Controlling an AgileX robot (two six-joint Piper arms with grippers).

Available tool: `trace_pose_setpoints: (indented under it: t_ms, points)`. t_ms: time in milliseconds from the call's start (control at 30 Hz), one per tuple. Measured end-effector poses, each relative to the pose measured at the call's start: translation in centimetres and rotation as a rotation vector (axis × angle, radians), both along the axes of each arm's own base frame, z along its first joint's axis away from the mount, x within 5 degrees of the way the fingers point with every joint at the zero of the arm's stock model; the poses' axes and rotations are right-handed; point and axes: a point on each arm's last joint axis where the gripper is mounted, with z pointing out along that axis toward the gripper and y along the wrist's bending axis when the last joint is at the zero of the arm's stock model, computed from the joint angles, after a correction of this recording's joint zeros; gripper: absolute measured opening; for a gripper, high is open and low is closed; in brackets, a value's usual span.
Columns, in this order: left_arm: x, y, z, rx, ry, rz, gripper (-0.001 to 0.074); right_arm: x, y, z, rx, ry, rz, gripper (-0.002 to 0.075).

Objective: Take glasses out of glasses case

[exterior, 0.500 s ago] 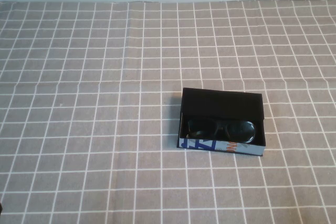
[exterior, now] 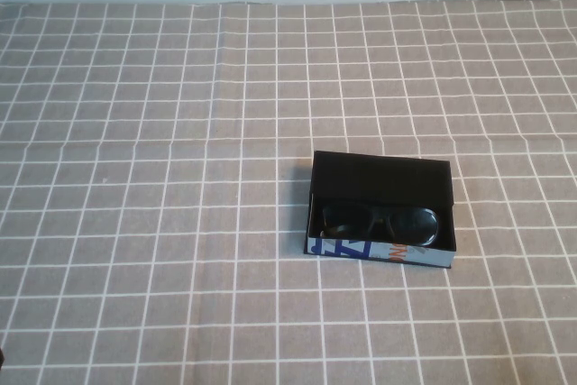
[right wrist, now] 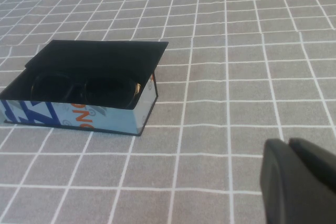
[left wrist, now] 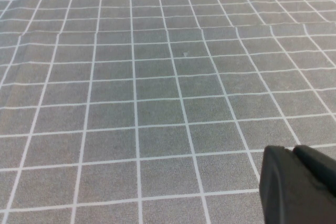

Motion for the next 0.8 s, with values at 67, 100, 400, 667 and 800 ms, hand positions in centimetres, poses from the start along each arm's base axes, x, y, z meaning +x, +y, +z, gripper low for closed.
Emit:
trace_pose_setpoints:
  t_ms: [67,100,400,667,800]
  points:
    - [0.0,0.0,0.0,0.0,0.0,0.0,-0.0005,0.0,0.0,0.0,0.0,0.0,0.0,-0.0019]
    - [0.0,0.0,0.0,0.0,0.0,0.0,-0.0005,0.0,0.0,0.0,0.0,0.0,0.0,-0.0019]
    - [0.0,0.0,0.0,0.0,0.0,0.0,-0.0005,0.0,0.0,0.0,0.0,0.0,0.0,-0.0019]
    - [0.0,0.0,0.0,0.0,0.0,0.0,-0.0005,0.1,-0.1,0.4,0.008,-0.048,-0.012,-0.0019]
    - [0.0,0.0,0.0,0.0,0.0,0.0,-0.0005,0.2,-0.2,1.1,0.029,-0.121,-0.03,-0.0019]
